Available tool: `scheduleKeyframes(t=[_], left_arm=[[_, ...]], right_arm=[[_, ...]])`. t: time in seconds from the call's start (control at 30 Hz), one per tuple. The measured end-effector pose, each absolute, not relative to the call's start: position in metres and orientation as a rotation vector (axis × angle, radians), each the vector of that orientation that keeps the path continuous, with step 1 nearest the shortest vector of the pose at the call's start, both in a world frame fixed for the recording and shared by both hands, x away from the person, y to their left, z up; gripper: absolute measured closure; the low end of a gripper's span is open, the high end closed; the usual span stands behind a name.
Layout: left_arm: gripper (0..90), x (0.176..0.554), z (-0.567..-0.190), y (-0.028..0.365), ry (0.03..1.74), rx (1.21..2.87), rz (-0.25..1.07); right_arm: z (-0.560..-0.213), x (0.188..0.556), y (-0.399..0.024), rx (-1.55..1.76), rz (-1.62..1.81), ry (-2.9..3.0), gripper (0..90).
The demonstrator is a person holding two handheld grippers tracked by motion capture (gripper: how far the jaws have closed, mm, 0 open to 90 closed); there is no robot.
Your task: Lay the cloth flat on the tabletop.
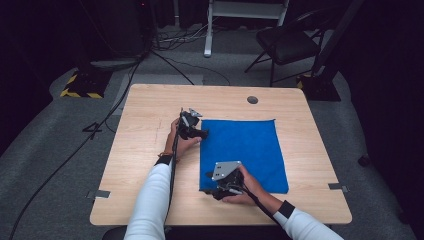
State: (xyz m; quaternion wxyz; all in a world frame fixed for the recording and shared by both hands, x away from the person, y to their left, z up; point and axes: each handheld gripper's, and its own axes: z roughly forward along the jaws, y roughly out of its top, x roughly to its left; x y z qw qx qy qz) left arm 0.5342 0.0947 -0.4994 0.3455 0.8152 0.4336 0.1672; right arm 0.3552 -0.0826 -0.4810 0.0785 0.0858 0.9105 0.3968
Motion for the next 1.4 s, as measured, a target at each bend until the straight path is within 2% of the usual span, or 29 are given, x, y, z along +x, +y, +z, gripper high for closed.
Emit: scheduleKeyframes(t=[0.33,0.5,0.63,0.7,0.9,1.03,1.2,1.4], left_arm=[[21.3,0.543,-0.502,0.084,1.173,2.098,0.475],[16.5,0.549,-0.502,0.084,1.234,2.090,0.462],[18.6,0.549,-0.502,0.085,1.212,2.098,0.456],[24.2,0.548,-0.501,0.085,1.191,2.096,0.450],[53.6,0.547,-0.499,0.091,1.170,2.087,0.432],[67.5,0.546,-0.498,0.096,1.148,2.099,0.413],[79.3,0.544,-0.498,0.097,1.124,2.109,0.409],[85.2,0.544,-0.498,0.099,1.114,2.115,0.406]], right_arm=[[-0.490,0.346,-0.073,0.207,1.136,2.759,45.5],[-0.494,0.348,-0.075,0.243,1.114,2.770,52.4],[-0.493,0.351,-0.079,0.288,1.098,2.748,55.9],[-0.494,0.352,-0.080,0.301,1.104,2.742,59.8],[-0.493,0.350,-0.077,0.301,1.093,2.737,76.3],[-0.493,0.352,-0.077,0.329,1.079,2.720,86.9],[-0.493,0.354,-0.077,0.337,1.091,2.714,88.5],[-0.492,0.354,-0.075,0.323,1.101,2.713,88.8]])
